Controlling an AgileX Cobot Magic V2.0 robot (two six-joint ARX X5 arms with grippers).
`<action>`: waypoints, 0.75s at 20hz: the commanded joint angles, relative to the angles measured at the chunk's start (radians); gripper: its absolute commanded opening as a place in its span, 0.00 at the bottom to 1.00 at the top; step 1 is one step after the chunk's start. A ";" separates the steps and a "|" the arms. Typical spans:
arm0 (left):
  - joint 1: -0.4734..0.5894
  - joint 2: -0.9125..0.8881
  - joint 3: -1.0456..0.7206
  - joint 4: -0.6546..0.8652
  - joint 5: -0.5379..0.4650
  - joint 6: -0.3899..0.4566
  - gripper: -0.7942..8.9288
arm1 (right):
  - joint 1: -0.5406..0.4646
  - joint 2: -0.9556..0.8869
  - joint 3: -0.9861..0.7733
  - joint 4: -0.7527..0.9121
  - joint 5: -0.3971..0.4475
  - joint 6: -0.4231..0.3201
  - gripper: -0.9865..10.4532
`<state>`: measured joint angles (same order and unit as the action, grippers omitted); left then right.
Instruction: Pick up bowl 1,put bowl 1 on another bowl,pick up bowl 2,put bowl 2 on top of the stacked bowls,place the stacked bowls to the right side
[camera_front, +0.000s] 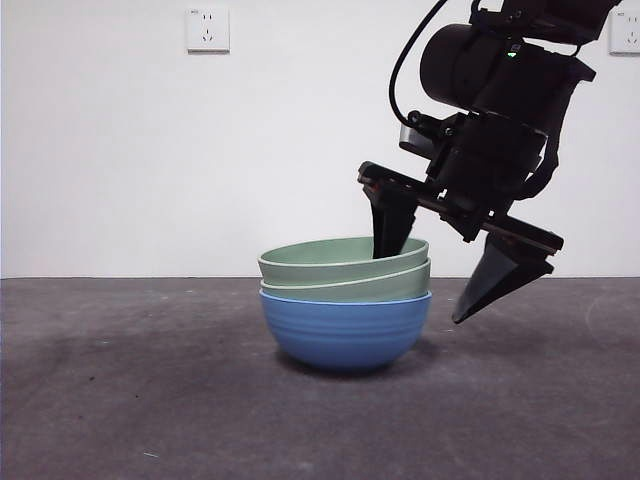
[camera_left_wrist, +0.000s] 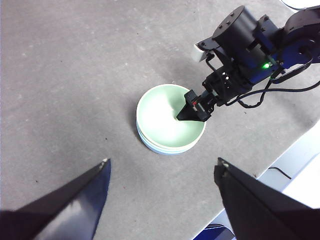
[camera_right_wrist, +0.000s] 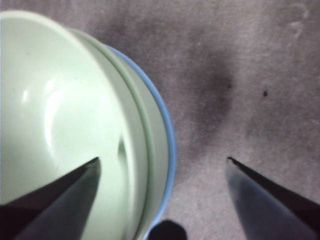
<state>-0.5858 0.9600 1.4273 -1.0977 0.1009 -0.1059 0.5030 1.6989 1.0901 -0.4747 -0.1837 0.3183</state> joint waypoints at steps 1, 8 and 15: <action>-0.002 -0.002 0.003 0.004 0.006 0.003 0.44 | 0.001 0.018 -0.001 0.004 -0.003 0.006 0.41; -0.002 -0.002 0.003 0.005 0.006 0.003 0.44 | 0.001 0.018 0.000 0.004 -0.028 0.002 0.13; -0.002 -0.002 0.003 0.004 0.006 0.003 0.44 | 0.001 0.010 0.000 0.004 -0.028 -0.003 0.08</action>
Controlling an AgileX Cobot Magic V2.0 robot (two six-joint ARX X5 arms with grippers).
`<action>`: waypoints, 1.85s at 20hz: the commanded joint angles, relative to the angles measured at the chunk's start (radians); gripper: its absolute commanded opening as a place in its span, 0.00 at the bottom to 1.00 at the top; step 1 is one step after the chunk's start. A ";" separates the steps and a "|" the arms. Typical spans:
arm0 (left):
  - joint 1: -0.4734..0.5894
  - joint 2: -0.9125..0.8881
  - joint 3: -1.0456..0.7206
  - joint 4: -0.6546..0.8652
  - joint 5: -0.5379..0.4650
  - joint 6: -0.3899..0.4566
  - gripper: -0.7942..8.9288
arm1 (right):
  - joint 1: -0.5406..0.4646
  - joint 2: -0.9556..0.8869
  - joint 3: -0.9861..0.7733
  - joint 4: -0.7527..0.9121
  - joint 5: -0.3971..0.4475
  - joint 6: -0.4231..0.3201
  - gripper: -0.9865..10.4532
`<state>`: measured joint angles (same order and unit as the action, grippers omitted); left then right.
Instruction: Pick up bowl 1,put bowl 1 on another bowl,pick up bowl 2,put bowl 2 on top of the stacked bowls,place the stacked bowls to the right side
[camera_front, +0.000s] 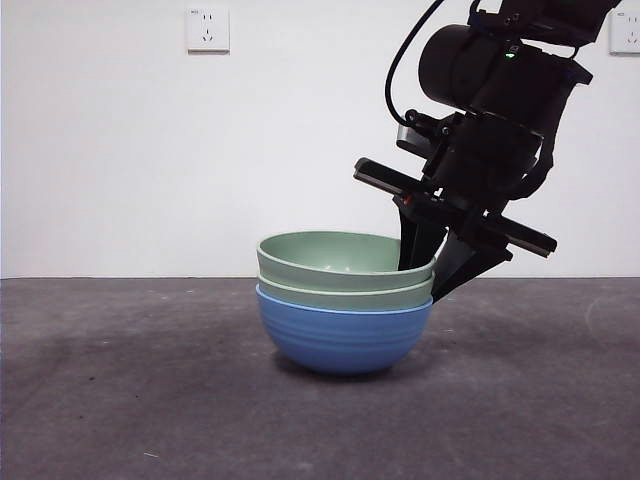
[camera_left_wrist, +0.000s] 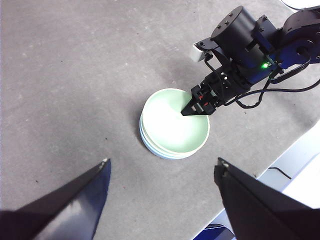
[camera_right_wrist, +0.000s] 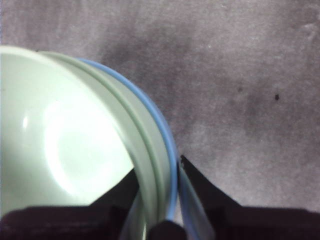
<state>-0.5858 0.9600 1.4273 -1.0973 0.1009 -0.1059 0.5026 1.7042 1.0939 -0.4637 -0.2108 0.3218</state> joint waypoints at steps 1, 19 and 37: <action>-0.002 -0.002 0.003 0.004 0.006 0.003 0.44 | 0.001 -0.007 -0.004 -0.007 -0.001 -0.006 0.08; -0.002 -0.002 0.003 0.009 0.006 0.000 0.44 | -0.395 -0.080 -0.004 0.013 0.008 -0.080 0.08; -0.002 -0.002 0.003 0.010 0.006 -0.003 0.44 | -0.399 0.018 -0.004 0.000 0.000 -0.114 0.32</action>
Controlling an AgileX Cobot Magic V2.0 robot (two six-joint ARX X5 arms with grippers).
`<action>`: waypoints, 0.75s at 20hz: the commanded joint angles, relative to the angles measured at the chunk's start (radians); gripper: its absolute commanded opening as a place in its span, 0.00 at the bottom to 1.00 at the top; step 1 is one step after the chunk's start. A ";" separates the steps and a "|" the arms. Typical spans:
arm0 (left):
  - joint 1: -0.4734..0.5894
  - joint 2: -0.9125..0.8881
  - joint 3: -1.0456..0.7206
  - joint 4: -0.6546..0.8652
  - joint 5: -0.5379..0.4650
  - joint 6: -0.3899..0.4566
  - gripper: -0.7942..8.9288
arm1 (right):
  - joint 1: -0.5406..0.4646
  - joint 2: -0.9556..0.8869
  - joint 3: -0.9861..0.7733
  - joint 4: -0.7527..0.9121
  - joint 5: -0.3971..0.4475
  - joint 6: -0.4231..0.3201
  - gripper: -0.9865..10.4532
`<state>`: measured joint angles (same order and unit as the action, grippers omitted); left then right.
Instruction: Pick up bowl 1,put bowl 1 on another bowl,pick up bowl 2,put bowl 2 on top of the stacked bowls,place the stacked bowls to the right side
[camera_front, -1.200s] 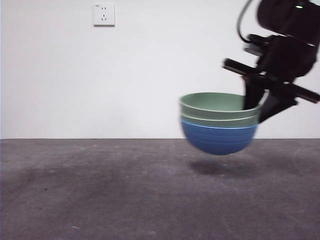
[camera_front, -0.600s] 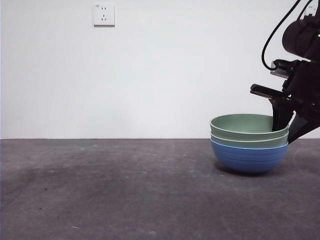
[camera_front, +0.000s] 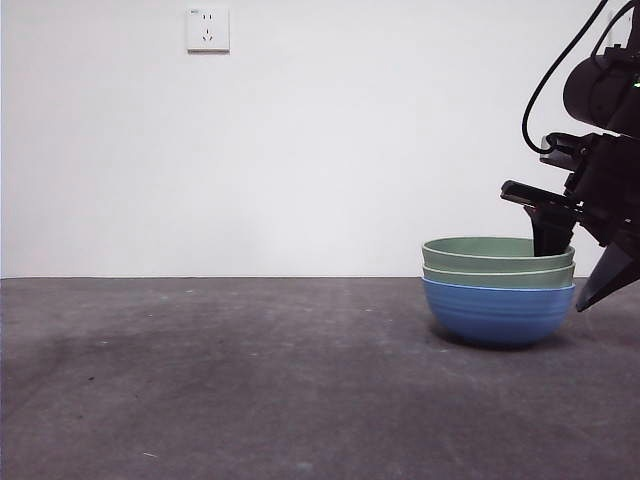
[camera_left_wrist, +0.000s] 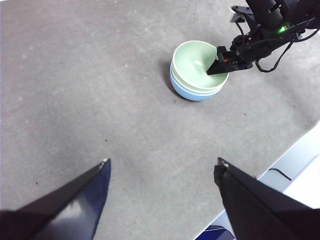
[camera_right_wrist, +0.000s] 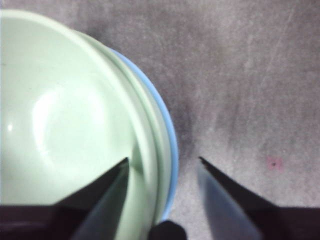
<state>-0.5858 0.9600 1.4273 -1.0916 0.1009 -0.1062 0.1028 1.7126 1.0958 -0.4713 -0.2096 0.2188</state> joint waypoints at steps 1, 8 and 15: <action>-0.002 -0.002 0.003 0.005 0.006 -0.003 0.44 | 0.001 0.007 -0.006 0.012 -0.002 -0.011 0.32; -0.002 0.000 0.003 0.006 0.005 0.005 0.44 | 0.001 -0.180 -0.006 -0.035 0.000 -0.012 0.32; -0.002 0.003 0.003 0.004 0.009 0.085 0.44 | 0.047 -0.543 -0.006 -0.408 -0.051 -0.055 0.31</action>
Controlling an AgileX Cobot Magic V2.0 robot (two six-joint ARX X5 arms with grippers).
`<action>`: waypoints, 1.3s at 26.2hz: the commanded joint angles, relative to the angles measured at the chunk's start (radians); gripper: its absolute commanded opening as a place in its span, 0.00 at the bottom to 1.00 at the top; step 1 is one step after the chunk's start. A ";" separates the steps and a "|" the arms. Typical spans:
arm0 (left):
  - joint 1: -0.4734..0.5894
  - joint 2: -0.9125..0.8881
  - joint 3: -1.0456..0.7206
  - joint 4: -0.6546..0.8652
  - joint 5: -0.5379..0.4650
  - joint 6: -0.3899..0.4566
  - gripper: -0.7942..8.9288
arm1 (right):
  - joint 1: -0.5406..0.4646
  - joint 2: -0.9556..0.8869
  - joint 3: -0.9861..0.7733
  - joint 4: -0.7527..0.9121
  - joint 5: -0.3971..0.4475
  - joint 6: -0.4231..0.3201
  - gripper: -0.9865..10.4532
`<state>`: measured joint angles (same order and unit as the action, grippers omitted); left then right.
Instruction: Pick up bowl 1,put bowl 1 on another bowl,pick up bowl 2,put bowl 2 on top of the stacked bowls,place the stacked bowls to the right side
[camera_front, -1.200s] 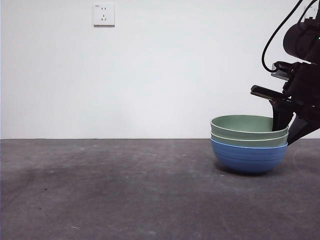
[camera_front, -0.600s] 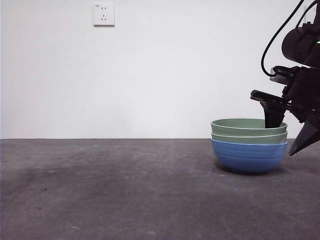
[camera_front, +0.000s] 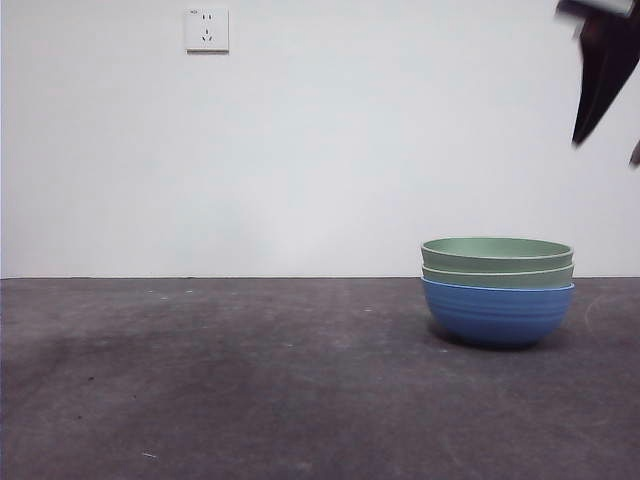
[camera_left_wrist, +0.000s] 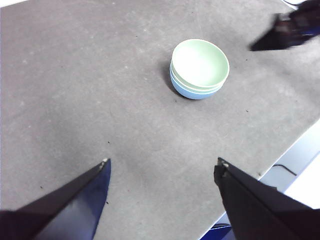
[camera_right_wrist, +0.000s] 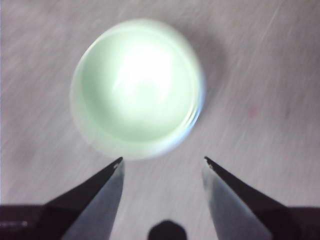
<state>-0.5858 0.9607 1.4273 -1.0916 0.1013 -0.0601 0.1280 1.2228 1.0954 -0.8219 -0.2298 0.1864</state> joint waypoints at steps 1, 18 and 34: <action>-0.002 0.003 0.003 0.003 0.009 0.041 0.44 | 0.034 -0.087 -0.006 -0.093 -0.040 -0.023 0.31; -0.002 0.010 0.003 -0.068 0.116 0.066 0.05 | 0.244 -0.383 -0.006 -0.422 -0.058 -0.024 0.07; -0.002 0.011 0.003 -0.092 0.110 0.071 0.08 | 0.246 -0.388 -0.006 -0.421 -0.051 -0.020 0.09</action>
<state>-0.5858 0.9714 1.4273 -1.1854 0.2131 -0.0002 0.3729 0.8356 1.0954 -1.2449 -0.2848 0.1711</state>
